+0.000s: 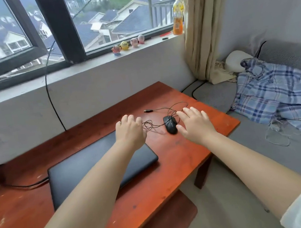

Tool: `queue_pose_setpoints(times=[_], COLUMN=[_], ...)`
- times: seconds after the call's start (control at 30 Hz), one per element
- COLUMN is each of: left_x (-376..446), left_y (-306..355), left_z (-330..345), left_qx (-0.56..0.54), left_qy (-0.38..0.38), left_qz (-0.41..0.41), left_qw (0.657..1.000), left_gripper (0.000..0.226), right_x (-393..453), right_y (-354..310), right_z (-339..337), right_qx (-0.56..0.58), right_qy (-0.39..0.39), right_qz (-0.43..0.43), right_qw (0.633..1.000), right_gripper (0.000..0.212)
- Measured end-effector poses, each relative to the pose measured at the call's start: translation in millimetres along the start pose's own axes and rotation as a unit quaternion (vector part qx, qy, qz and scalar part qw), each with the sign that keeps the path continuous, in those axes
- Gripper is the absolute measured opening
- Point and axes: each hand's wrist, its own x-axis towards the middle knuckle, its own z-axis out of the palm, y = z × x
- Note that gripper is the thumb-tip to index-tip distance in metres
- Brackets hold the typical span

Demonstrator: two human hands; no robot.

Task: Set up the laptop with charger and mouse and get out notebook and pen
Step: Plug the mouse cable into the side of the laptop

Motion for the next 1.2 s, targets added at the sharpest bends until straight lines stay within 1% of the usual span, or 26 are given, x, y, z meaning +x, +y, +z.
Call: queue_pose_setpoints(times=[0.1,0.23,0.4,0.5,0.6,0.73,0.87,0.93,1.0,1.07,1.1,1.17,1.2], left_x=[31,89,143,162,173,177,169,159,150,139,134,125,123], left_y=[-3,-7,-5,-2,-3,-5,3,10,16,20,22,24,23], left_z=[5,10,32,52,78,114,140,150,159,165,168,172,173], left_qx=[0.01,-0.014,-0.029,-0.034,-0.04,-0.067,-0.095,-0.103,-0.111,-0.116,-0.117,-0.12,-0.121], left_qy=[-0.028,-0.04,-0.078,-0.109,-0.145,-0.18,-0.193,-0.188,-0.177,-0.168,-0.166,-0.156,-0.148], left_qz=[-0.028,-0.064,-0.094,-0.113,-0.15,-0.222,-0.327,-0.371,-0.411,-0.443,-0.457,-0.479,-0.486], left_qw=[0.999,0.997,0.992,0.987,0.977,0.956,0.92,0.903,0.888,0.873,0.866,0.856,0.853], left_gripper=[0.039,0.042,0.041,0.04,0.038,0.038,0.036,0.035,0.037,0.042,0.045,0.048,0.048], right_x=[42,103,169,202,237,284,321,332,342,352,356,362,362], right_y=[12,31,58,69,75,75,63,57,50,42,37,28,22], right_z=[2,-5,2,21,47,88,130,148,163,174,178,183,185], right_qx=[0.003,-0.008,-0.016,-0.017,-0.016,-0.006,0.012,0.017,0.023,0.061,0.09,0.146,0.167], right_qy=[0.012,0.02,-0.02,-0.057,-0.101,-0.177,-0.253,-0.271,-0.26,-0.25,-0.26,-0.293,-0.304], right_qz=[-0.02,-0.046,-0.06,-0.073,-0.088,-0.128,-0.179,-0.202,-0.218,-0.192,-0.165,-0.121,-0.128], right_qw=[1.0,0.999,0.998,0.996,0.991,0.976,0.951,0.941,0.94,0.947,0.947,0.937,0.929], right_gripper=[0.046,0.043,0.041,0.038,0.034,0.033,0.033,0.035,0.039,0.035,0.032,0.028,0.025])
